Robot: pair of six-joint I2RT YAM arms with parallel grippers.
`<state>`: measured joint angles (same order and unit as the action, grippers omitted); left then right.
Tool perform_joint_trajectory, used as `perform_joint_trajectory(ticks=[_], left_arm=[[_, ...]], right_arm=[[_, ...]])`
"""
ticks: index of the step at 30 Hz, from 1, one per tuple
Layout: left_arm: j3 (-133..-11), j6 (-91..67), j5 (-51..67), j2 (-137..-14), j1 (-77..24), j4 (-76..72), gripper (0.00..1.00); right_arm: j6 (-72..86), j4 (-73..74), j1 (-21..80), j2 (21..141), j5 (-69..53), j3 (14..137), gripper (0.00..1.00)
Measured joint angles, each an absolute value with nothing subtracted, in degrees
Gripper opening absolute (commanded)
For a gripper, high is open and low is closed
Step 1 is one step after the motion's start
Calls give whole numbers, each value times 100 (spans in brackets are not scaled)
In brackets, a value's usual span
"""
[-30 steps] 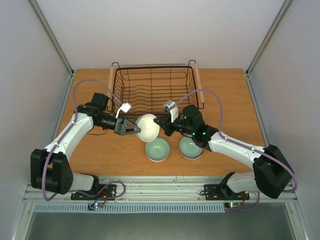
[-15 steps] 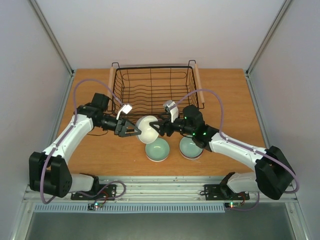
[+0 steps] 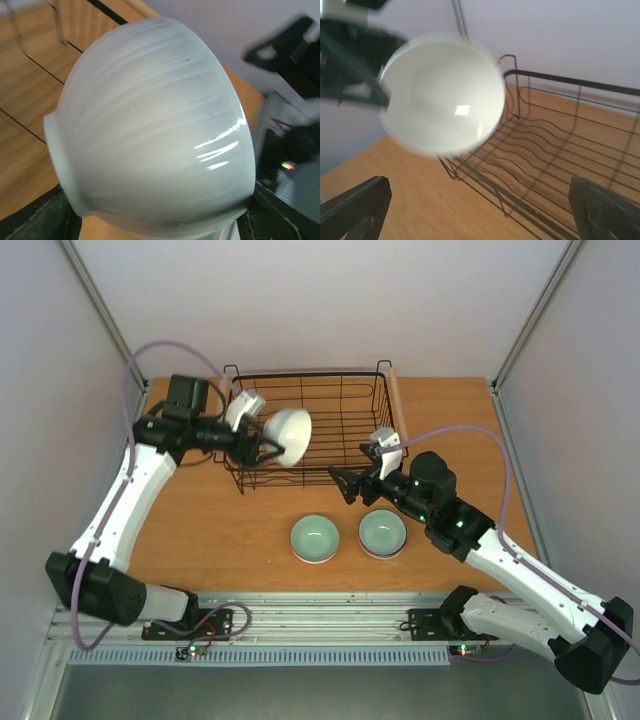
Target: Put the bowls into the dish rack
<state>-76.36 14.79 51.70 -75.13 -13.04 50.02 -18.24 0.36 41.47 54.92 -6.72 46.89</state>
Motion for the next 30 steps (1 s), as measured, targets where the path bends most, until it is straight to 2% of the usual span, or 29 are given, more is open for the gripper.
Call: perform_joint_trajectory(ticks=[4,8,16,21,30], left_arm=[[-9373,1619,4073,-8643,-1544,5043,0],[-10143,2043,2705,-9703,-2014,4925,0],[-10276,3070,316,-11384,-3048,4287,0],[-10348,3671,-764,-12046,-3260,3358,0],[-10656,4563,-1662,-12849,-3516,1935,1]], right_arm=[[-1855,591,4154,5221,-318,4681,99],[-1835,913,4182,4963,5,4556,98],[-1653,1341,4307,4674,471,4222,98],[-1612,1516,4348,4613,626,4139,98],[-1590,1638,4372,4484,851,3929,99]])
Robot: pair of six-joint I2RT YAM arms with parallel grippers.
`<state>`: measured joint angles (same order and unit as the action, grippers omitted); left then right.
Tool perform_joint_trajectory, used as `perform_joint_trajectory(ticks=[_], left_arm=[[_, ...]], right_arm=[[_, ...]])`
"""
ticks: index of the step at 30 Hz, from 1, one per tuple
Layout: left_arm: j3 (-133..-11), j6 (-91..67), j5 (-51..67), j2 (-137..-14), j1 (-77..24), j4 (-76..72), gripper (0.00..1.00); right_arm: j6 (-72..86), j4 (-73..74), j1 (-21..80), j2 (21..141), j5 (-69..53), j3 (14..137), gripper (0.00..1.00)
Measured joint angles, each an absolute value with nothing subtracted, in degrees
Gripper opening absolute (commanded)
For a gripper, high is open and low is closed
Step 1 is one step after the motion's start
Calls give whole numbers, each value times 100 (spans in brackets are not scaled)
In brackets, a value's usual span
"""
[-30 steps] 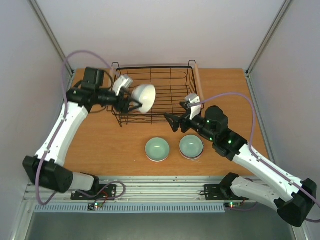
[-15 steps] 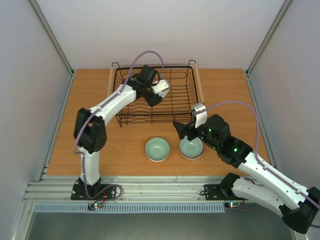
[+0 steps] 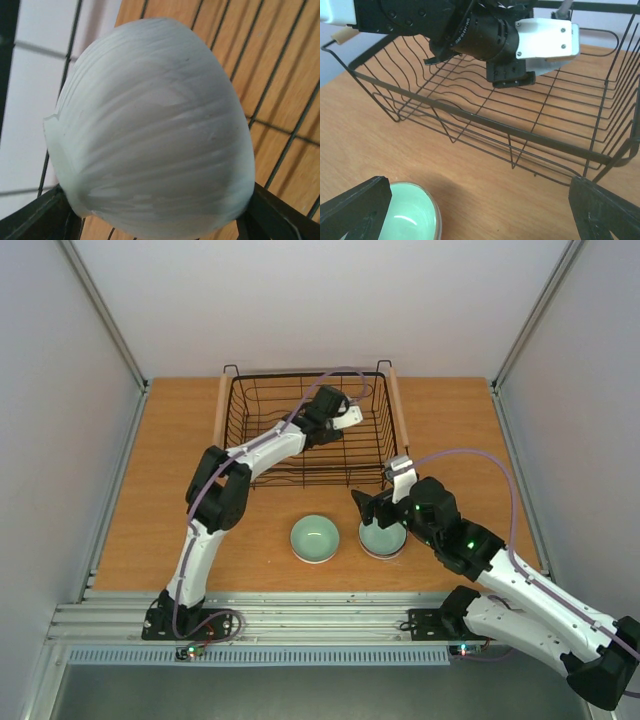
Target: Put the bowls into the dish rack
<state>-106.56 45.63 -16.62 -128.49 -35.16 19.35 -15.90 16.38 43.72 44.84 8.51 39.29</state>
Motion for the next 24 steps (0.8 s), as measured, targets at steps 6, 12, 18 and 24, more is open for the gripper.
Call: perform_joint_trajectory(ticks=[6,12,18,24], left_arm=[[-10945,4849,-1721,-13325,-3887,1712,0],[-11253,5052,-1791,-13625,-4058,1562,13],[-11255,5131,-1839,-13635,-4051,1549,61],[-11255,5164,-1872,-13646,-4051,1584,97]], right_arm=[[-1592,1647,4372,4506,991,3787,98],[-1597,1636,4372,4484,1127,3732,98],[-1597,1649,4372,4362,1216,3651,98],[-1605,1664,4372,4265,1249,3636,98]])
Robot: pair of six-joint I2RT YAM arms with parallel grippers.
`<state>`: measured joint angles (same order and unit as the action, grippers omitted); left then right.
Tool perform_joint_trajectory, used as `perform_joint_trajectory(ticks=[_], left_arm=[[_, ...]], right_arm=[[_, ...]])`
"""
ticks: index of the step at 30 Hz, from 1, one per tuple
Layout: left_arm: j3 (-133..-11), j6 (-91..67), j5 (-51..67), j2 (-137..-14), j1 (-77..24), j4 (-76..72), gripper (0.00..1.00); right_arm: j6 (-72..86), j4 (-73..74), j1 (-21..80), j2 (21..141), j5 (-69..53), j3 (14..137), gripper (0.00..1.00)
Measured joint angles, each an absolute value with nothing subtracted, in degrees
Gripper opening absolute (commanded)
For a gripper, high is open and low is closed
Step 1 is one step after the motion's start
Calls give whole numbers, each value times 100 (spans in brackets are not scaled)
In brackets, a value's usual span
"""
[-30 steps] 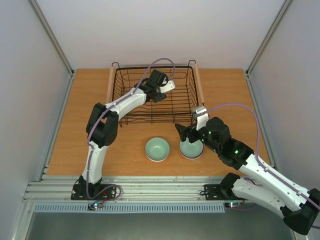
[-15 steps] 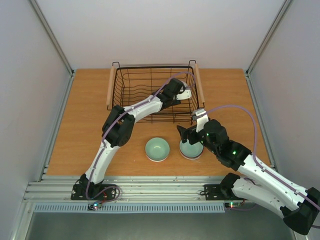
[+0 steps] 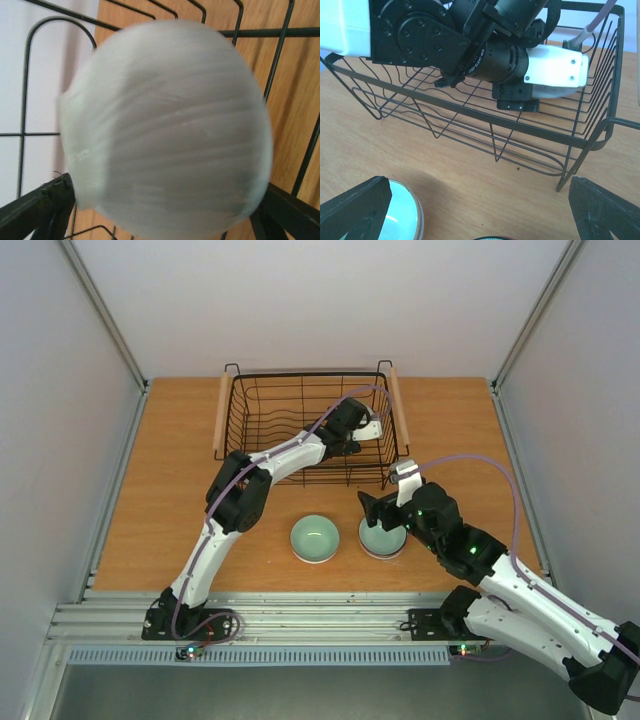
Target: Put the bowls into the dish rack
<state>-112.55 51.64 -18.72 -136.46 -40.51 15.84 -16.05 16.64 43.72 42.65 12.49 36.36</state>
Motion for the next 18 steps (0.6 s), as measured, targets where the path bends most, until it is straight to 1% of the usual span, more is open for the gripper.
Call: perform_joint_trajectory(ticks=[2,13,18], left_arm=[[-11255,5168,-1887,-13681,-4047,1649,99],[-11244,5033,-1957,-13764,-3975,1772,99],[-11607,4587,-1911,-13740,-3826,2080,99]], right_arm=[[-1619,1678,4372,4217,1256,3636,98],[-1638,1750,4372,3997,1304,3636,98],[-1643,1841,4372,4108,1280,3664,98]])
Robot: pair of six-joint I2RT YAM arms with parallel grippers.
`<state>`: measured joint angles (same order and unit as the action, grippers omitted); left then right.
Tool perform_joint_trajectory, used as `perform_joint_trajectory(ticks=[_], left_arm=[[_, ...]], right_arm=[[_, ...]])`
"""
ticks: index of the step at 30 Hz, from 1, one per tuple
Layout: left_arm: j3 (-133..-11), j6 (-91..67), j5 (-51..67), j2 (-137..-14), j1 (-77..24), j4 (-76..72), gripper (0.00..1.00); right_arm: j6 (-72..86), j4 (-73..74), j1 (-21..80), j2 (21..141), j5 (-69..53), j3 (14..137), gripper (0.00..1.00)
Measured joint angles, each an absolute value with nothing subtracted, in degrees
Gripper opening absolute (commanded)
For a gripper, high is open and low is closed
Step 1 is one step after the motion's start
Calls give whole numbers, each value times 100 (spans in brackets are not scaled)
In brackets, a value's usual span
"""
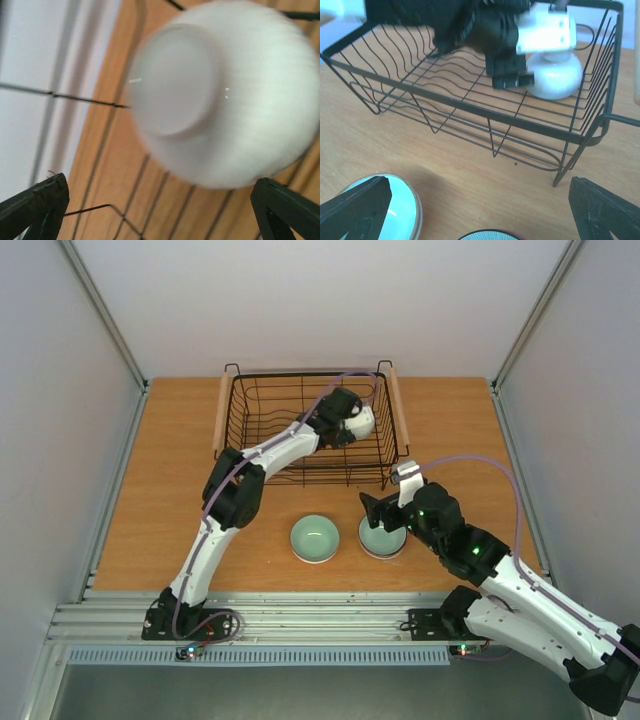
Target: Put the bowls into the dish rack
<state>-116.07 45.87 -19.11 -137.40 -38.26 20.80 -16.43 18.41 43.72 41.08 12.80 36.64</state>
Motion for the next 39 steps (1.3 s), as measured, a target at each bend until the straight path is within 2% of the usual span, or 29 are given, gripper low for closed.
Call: perform_joint_trajectory(ticks=[9,11,13,14,16,19,27,39], left_arm=[[-11821,3267,-934,-12409,-2963,2932,99],[-11666,3017,-506,-11883,-2751,3151,99],[-11483,2838,-110,-11467,-2613,3304,99],[-11338,2722,126,-11238,-2552,3400,98],[-10940,2464,602,-10777,-2453,3586,96],[-9832,1984,1424,-9773,-2381,3898,95],[-8656,1315,2746,-8346,-2408,4504,95],[-7531,1212,3068,-8136,-2408,4652,95]], right_arm=[[-1643,2388,4372,5406,1033,4519,96],[-1643,2580,4372,5675,932,4762,87],[-1651,2757,4388,5900,790,4967,64],[-1660,2847,4421,6018,740,5072,57],[-1656,2995,4589,6193,620,5203,50],[-1680,3229,4934,6283,263,5216,48],[-1675,3509,5076,6792,-139,5216,48],[-1660,3144,5085,7915,-414,5214,42]])
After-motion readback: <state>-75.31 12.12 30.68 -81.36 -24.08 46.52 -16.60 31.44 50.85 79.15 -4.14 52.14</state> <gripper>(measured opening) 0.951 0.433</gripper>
